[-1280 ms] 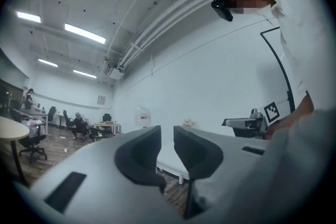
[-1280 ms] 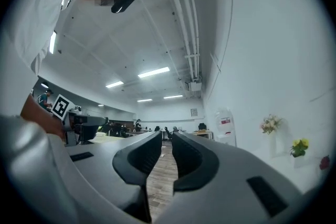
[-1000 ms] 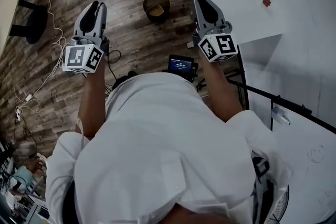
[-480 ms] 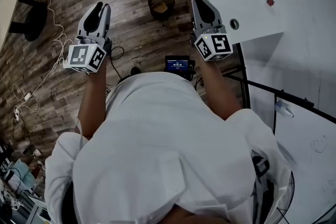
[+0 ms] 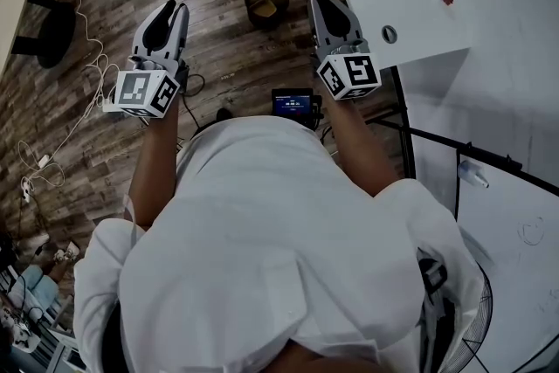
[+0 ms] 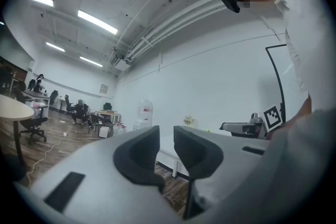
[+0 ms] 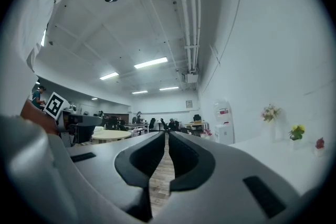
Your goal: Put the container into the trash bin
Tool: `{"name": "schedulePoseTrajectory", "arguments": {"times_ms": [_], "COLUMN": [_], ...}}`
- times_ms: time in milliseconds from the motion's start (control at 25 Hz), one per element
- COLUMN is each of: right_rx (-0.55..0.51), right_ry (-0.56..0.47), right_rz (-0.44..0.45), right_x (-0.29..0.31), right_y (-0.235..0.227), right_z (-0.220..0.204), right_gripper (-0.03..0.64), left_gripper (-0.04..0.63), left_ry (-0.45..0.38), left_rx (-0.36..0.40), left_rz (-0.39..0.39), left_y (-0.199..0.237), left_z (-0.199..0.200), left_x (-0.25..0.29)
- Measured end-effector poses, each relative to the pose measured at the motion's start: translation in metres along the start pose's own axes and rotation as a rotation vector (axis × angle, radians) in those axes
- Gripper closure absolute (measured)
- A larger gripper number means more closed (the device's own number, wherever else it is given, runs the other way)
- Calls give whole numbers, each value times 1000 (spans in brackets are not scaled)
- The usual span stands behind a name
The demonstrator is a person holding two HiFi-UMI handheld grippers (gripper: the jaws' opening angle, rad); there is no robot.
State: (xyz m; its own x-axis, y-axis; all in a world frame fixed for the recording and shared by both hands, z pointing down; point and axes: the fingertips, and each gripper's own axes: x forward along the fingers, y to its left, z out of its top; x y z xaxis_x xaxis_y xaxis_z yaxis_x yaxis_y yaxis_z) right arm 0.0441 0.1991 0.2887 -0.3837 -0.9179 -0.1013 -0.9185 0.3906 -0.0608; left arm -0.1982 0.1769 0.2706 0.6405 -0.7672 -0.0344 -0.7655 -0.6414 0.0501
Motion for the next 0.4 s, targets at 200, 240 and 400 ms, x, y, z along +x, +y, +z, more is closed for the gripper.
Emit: {"name": "schedulePoseTrajectory", "arguments": {"times_ms": [200, 240, 400], "right_rx": [-2, -2, 0], "right_ry": [7, 9, 17], "right_rz": [-2, 1, 10], "right_x": [-4, -4, -4], "right_y": [4, 5, 8], "right_z": [-2, -3, -5], "right_gripper": [568, 568, 567], "left_gripper": [517, 517, 517], "left_ry": [13, 15, 21], "left_rx": [2, 4, -1], "left_rz": [2, 4, 10], "left_y": [-5, -5, -6], "left_z": [-5, -6, -8], "left_x": [-7, -7, -10]}}
